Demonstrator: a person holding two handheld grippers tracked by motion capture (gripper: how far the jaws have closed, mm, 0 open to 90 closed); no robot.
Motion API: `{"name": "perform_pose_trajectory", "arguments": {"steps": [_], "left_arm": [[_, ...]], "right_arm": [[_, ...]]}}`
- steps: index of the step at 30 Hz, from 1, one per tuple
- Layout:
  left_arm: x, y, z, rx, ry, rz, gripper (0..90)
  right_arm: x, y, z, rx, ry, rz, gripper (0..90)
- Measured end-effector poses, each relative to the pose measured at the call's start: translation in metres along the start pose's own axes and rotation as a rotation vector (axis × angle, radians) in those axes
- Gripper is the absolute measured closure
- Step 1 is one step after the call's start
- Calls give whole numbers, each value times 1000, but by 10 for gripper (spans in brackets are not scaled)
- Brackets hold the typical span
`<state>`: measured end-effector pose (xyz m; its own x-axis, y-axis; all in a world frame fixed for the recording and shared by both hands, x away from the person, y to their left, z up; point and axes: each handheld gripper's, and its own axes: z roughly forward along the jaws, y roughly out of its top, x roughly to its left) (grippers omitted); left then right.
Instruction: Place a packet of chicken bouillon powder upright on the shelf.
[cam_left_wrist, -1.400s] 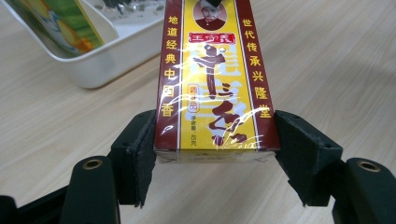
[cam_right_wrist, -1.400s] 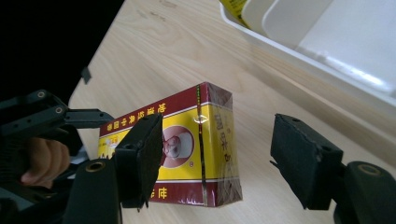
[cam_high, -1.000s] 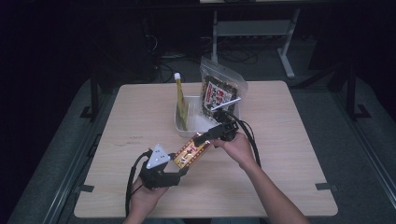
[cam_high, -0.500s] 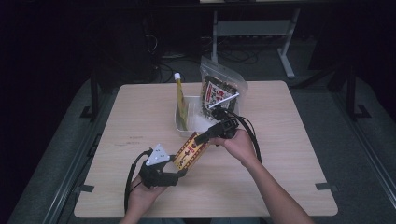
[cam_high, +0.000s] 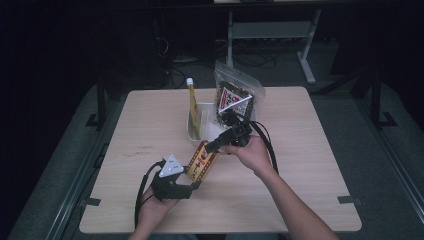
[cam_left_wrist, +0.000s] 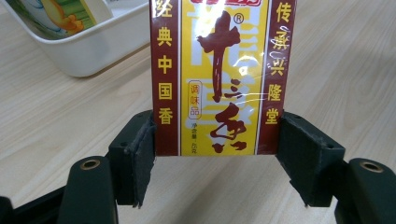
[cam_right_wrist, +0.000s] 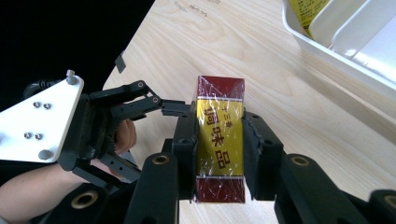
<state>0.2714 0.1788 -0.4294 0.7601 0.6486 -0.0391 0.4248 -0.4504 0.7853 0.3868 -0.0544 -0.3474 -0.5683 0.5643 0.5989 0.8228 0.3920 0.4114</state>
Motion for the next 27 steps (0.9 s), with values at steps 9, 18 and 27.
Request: {"name": "perform_pose_trajectory", "arguments": {"steps": [9,18,27], "left_arm": [[4,-3,-3,-18,-3,-35,311],[13,-7,-11,-30,16,-58,287],[22,-11,-18,-42,36,-74,286]], "right_arm": [[12,4,-1,-1,-51,13,684],[26,17,-17,-39,-209,21,683],[30,33,-25,-80,-324,45,682]]}}
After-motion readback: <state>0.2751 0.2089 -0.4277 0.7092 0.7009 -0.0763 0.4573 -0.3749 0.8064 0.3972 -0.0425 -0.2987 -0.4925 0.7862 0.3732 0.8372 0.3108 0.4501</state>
